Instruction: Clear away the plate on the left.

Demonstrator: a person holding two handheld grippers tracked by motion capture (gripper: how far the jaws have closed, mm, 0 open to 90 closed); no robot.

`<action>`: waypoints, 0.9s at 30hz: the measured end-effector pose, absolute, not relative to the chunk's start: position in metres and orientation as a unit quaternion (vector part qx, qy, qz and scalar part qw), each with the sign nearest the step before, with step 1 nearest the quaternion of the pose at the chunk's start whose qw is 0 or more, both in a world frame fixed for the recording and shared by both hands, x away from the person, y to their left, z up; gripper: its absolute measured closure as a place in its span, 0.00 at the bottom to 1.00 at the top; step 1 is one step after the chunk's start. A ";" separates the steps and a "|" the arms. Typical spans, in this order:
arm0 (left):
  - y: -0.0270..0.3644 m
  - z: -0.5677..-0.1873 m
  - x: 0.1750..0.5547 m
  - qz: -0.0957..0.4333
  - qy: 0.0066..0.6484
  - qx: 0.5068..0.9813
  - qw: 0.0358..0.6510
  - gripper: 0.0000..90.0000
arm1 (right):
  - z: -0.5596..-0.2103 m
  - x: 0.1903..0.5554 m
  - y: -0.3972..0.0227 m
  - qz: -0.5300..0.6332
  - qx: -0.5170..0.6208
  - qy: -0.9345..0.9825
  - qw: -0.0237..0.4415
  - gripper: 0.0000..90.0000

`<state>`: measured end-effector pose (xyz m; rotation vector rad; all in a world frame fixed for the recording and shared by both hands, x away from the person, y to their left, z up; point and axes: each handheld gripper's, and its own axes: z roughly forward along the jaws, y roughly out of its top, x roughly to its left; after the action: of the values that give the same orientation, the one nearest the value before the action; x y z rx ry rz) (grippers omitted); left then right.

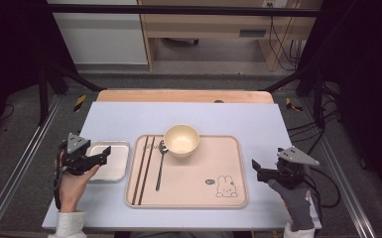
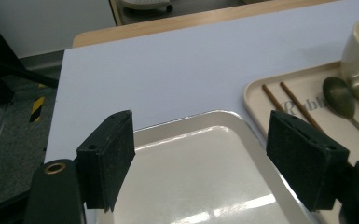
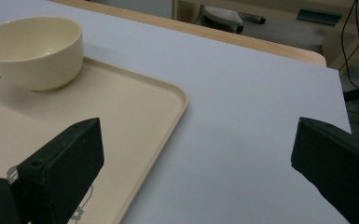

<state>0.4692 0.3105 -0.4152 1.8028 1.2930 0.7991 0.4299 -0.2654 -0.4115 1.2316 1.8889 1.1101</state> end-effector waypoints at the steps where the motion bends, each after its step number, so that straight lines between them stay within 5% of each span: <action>1: 0.313 -0.417 0.470 0.315 0.510 0.705 0.380 0.26 | -0.412 0.430 -0.265 0.420 0.466 0.715 0.309 0.03; 15: 0.352 -0.437 0.477 0.312 0.559 0.685 0.348 0.31 | -0.414 0.431 -0.261 0.413 0.466 0.719 0.308 0.03; 27: 0.363 -0.455 0.484 0.303 0.572 0.691 0.321 0.44 | -0.414 0.431 -0.260 0.413 0.465 0.721 0.307 0.03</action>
<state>0.4845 0.3632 -0.4554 1.8157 1.5034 0.7967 0.4312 -0.2604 -0.4137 1.2298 1.9064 1.0912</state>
